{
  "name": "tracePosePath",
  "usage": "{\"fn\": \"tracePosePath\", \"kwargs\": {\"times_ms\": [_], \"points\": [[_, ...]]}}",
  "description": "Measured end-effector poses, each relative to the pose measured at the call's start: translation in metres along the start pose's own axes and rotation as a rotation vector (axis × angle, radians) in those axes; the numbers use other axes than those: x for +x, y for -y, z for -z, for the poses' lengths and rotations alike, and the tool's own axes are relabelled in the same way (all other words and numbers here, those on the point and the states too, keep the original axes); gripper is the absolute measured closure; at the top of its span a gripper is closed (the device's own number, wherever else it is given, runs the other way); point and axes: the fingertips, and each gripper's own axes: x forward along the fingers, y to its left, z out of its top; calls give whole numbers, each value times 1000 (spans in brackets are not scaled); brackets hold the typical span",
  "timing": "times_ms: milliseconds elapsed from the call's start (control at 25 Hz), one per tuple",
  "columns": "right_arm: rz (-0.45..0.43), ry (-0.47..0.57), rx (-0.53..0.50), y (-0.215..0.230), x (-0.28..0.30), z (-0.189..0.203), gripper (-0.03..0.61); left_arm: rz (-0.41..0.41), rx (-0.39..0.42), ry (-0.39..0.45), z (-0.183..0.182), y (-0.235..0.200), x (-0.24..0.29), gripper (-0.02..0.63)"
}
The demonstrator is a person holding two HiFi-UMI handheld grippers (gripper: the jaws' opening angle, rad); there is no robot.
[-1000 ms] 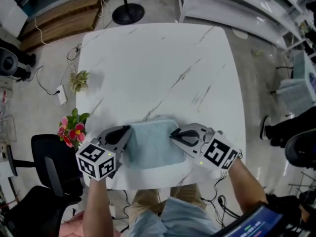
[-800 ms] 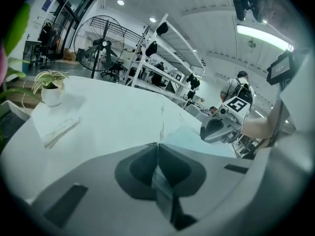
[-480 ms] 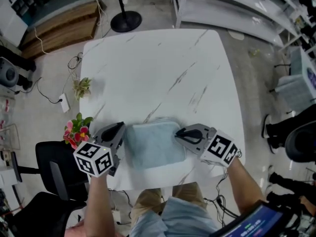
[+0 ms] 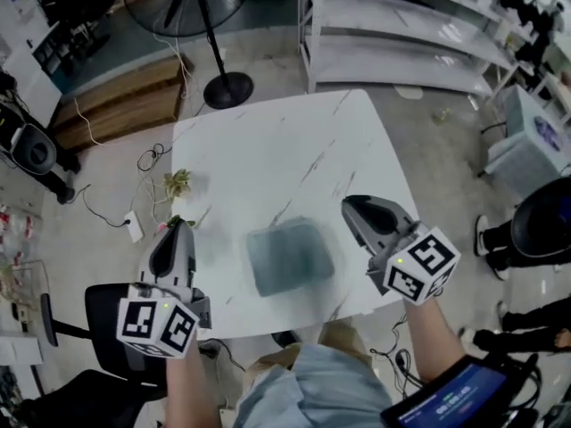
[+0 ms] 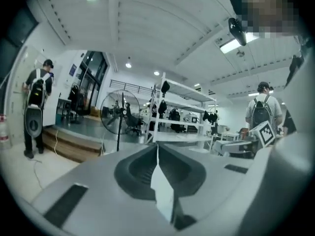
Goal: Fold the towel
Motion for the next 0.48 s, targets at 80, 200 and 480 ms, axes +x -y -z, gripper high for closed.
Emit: {"fn": "tracePosePath", "kwargs": {"times_ms": [80,200,480], "points": [[32,92,-62,-25,4,-35,551,-34,48,73,-25,5,-11,601],[54,161,-128,-62,0,-69,559,-49,88,125,-48,25,-26,601],[120,234,-192,-98,-15,-86,565,-47,151,191,-68,52,-47,603]]}}
